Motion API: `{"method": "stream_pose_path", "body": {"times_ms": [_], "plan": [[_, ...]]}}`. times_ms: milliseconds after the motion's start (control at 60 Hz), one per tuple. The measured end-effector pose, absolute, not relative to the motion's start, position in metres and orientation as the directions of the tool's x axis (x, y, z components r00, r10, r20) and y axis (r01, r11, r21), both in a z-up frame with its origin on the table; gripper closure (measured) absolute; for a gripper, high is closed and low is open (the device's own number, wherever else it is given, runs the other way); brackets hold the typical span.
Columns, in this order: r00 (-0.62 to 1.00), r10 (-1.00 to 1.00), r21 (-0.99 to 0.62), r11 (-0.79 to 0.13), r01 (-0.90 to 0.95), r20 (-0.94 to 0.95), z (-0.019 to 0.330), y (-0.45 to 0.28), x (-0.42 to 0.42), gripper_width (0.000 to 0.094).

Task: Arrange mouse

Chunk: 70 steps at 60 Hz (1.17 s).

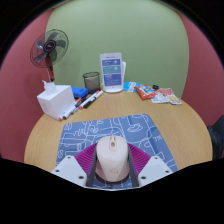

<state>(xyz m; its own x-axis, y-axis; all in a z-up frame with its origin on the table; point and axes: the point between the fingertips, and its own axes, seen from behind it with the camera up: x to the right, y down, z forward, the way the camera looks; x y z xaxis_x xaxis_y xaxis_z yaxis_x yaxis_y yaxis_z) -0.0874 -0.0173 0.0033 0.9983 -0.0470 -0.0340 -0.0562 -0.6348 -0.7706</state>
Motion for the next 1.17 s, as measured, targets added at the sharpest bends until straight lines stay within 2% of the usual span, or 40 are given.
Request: {"method": "stream_pose_path", "body": {"times_ms": [50, 100, 167, 233, 550, 683, 867, 1167], "plan": [[0.998, -0.054, -0.761, -0.647, -0.049, -0.018, -0.003, -0.022, -0.086, 0.0388], [0.999, -0.054, -0.757, -0.653, -0.038, -0.004, -0.002, -0.027, -0.086, 0.0222], [0.999, -0.052, -0.759, -0.651, -0.029, 0.006, 0.008, -0.035, -0.087, 0.0082], [0.998, -0.060, -0.769, -0.639, -0.015, 0.029, 0.028, -0.046, -0.086, 0.0104], [0.993, -0.092, -0.825, -0.564, 0.008, 0.073, 0.162, -0.152, -0.109, 0.0099], [0.993, -0.100, -0.850, -0.527, -0.002, 0.059, 0.204, -0.206, -0.123, 0.0096], [0.994, -0.097, -0.864, -0.503, 0.001, 0.058, 0.229, -0.276, -0.133, 0.0094], [0.993, -0.105, -0.859, -0.511, -0.006, 0.056, 0.230, -0.336, -0.139, 0.0094]]}}
